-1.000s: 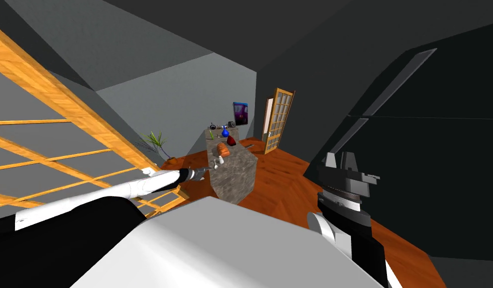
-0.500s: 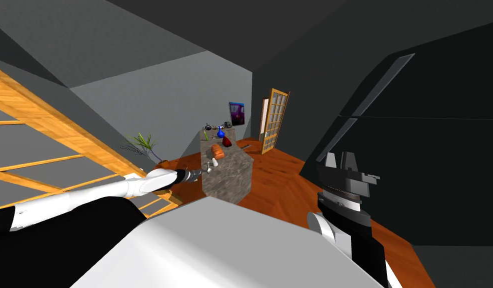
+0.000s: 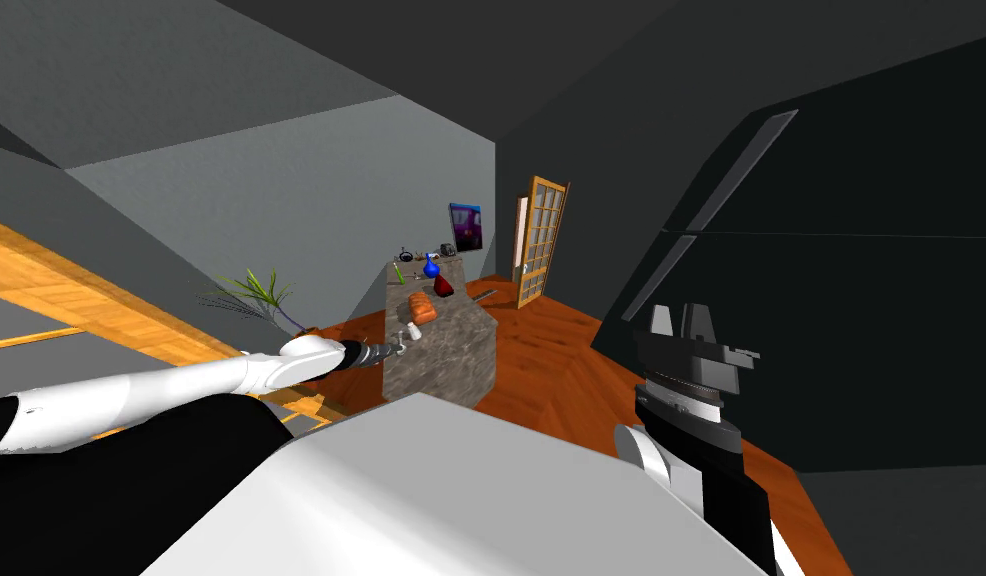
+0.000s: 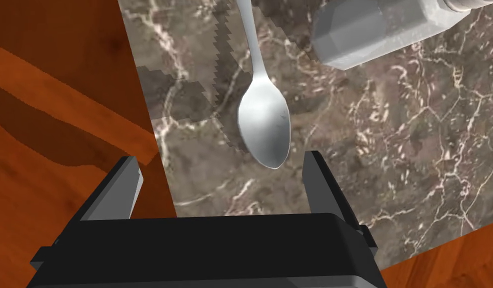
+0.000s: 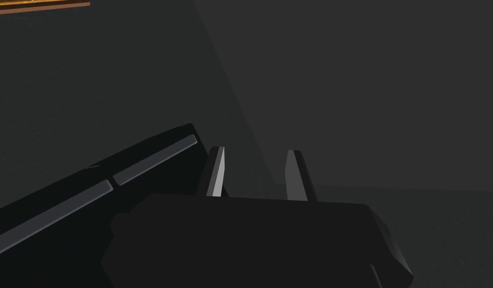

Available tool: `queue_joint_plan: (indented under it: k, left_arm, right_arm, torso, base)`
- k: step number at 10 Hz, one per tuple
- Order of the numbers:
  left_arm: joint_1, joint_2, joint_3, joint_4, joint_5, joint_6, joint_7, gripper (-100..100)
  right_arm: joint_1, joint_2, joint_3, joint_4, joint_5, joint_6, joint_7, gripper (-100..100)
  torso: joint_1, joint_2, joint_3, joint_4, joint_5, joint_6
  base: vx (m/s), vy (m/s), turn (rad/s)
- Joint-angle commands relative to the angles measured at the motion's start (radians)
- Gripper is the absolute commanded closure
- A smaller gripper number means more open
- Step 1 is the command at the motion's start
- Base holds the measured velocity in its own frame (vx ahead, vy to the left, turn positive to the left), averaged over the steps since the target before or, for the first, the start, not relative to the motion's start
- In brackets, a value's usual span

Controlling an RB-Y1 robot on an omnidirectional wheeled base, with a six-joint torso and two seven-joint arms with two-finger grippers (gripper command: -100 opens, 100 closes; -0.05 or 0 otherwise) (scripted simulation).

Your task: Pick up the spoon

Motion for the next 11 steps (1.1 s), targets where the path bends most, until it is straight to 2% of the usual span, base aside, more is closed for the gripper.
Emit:
queue_joint_plan:
  k: [1, 2, 3, 7, 8, 9, 10, 11]
  left_arm:
    - [-0.016, 0.003, -0.017, 0.011, -0.038, -0.01, 0.001, -100]
    - [-0.011, 0.026, -0.035, 0.029, -0.07, -0.008, -0.011, -100]
    - [-0.011, 0.026, -0.035, 0.029, -0.07, -0.008, -0.011, -100]
    - [0.005, 0.088, -0.087, 0.077, -0.152, -0.003, -0.042, -100]
    - [0.022, 0.082, -0.066, 0.06, -0.153, -0.001, -0.023, -100]
    - [0.022, 0.083, -0.068, 0.062, -0.156, -0.001, -0.024, 0]
    - [0.019, 0.054, -0.083, 0.083, -0.17, 0.014, -0.032, -100]
    - [0.017, 0.033, -0.095, 0.099, -0.181, 0.025, -0.038, -100]
  right_arm:
    - [0.0, 0.0, 0.0, 0.0, 0.0, 0.0, 0.0, 0]
    - [0.0, 0.0, 0.0, 0.0, 0.0, 0.0, 0.0, 0]
    - [0.0, 0.0, 0.0, 0.0, 0.0, 0.0, 0.0, 0]
    - [0.0, 0.0, 0.0, 0.0, 0.0, 0.0, 0.0, 0]
    - [0.0, 0.0, 0.0, 0.0, 0.0, 0.0, 0.0, 0]
    - [0.0, 0.0, 0.0, 0.0, 0.0, 0.0, 0.0, 0]
    - [0.0, 0.0, 0.0, 0.0, 0.0, 0.0, 0.0, 0]
    - [0.0, 0.0, 0.0, 0.0, 0.0, 0.0, 0.0, 0]
  torso:
    - [0.0, 0.0, 0.0, 0.0, 0.0, 0.0]
    - [0.0, 0.0, 0.0, 0.0, 0.0, 0.0]
    - [0.0, 0.0, 0.0, 0.0, 0.0, 0.0]
    - [-0.002, 0.0, 0.0, 0.0, 0.0, 0.0]
    - [-0.001, 0.0, 0.0, 0.0, 0.0, 0.0]
    - [0.001, 0.002, 0.001, 0.0, 0.0, -0.001]
    - [0.003, 0.005, 0.003, 0.001, 0.001, -0.001]
    - [0.004, 0.004, 0.002, 0.001, 0.001, 0.0]
  base:
    - [0.075, -0.048, -0.046]
    - [0.08, -0.057, -0.078]
    - [0.061, -0.045, -0.047]
    - [0.077, -0.066, -0.085]
    - [0.037, -0.025, -0.005]
    - [0.007, -0.005, 0.001]
    - [0.032, 0.01, -0.065]
    - [0.063, 0.019, -0.081]
